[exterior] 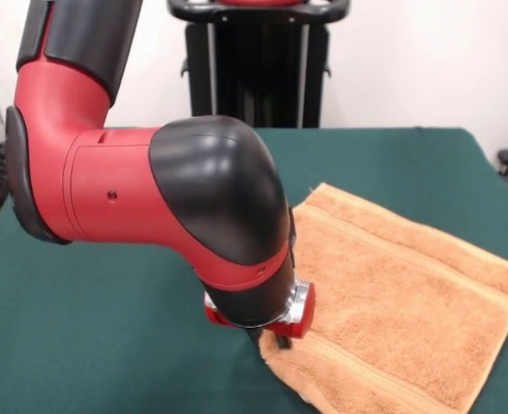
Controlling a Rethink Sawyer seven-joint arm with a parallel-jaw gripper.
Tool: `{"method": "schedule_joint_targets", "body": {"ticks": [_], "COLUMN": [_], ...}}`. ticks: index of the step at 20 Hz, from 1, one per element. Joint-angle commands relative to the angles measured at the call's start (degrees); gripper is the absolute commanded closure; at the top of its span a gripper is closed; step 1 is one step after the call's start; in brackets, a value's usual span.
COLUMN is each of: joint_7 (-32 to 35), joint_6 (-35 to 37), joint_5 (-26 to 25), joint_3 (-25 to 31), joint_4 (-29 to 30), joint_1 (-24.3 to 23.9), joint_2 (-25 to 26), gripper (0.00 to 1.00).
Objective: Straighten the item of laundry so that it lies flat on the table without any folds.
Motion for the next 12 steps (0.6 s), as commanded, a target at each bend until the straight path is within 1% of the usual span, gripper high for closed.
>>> {"method": "schedule_joint_targets", "body": {"ticks": [1,3,4,6,12], "joint_7": [-3.46,0.18,0.80,0.19,-0.82], "joint_6": [-48.98,-50.91,-51.38,-50.51,-49.47], "joint_5": [-11.26,-11.77,-11.70,-11.58,-13.06], "joint_3": [-0.98,-2.42,-2.31,-1.46,-0.37], "joint_4": [22.97,23.80,23.88,23.11,22.49], "joint_1": [-1.99,-1.29,-1.43,-2.21,-2.97], "joint_2": [-11.05,-11.52,-11.49,-10.73,-10.97], "gripper": [0.00,0.00,0.00,0.00,0.00]}}
